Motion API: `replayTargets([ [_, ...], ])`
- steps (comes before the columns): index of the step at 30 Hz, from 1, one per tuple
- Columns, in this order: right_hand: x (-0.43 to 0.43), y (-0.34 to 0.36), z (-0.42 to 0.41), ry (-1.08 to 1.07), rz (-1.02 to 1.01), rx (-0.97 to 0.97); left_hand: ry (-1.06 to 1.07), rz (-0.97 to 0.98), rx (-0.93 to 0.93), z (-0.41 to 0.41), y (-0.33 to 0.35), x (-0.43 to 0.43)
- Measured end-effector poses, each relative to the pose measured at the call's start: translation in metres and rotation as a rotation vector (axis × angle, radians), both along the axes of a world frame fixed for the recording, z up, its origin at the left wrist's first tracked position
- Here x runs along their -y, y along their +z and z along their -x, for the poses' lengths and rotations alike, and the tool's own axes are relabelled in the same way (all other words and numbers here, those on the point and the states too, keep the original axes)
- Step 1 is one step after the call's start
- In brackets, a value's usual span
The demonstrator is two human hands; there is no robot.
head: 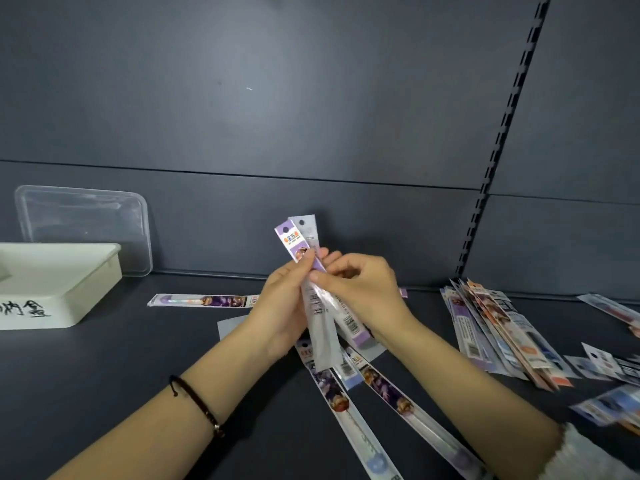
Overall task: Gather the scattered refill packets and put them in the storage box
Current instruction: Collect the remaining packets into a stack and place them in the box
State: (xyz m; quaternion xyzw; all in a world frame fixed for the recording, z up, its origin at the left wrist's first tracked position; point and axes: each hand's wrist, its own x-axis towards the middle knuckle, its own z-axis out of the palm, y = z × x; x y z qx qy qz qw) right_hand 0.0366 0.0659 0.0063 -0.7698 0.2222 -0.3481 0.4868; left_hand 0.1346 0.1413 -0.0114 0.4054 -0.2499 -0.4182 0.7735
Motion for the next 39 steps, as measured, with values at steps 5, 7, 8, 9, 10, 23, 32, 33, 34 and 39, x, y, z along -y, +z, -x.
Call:
replayTargets([
  [5,0.025,0.002,0.016,0.010,0.161,-0.389,0.158,0.039,-0.063,-0.042,0.006,-0.016],
  [7,0.029,-0.003,0.023,-0.026,0.255,-0.632,0.195,0.023,-0.069,-0.054,0.004,-0.024],
  [8,0.028,-0.007,0.024,-0.018,0.303,-0.760,0.204,0.009,-0.064,-0.058,0.001,-0.027],
  [9,0.025,-0.011,0.024,-0.008,0.363,-0.868,0.202,-0.006,-0.059,-0.059,-0.002,-0.027],
  [10,0.021,-0.014,0.023,-0.009,0.423,-0.944,0.197,-0.020,-0.053,-0.061,-0.004,-0.027],
  [23,0.024,-0.014,0.017,0.028,0.163,-0.800,0.222,-0.012,-0.117,-0.065,0.000,-0.027],
  [32,0.045,-0.012,0.023,-0.110,-0.136,-0.334,0.128,0.000,-0.122,-0.054,-0.001,-0.024],
  [33,0.047,-0.012,0.023,-0.160,-0.127,-0.268,0.115,-0.004,-0.124,-0.052,0.000,-0.023],
  [34,0.049,-0.011,0.023,-0.204,-0.118,-0.194,0.100,-0.014,-0.119,-0.049,0.000,-0.024],
  [39,0.033,-0.007,0.020,-0.183,-0.230,0.141,0.053,-0.093,-0.081,-0.030,0.000,-0.020],
])
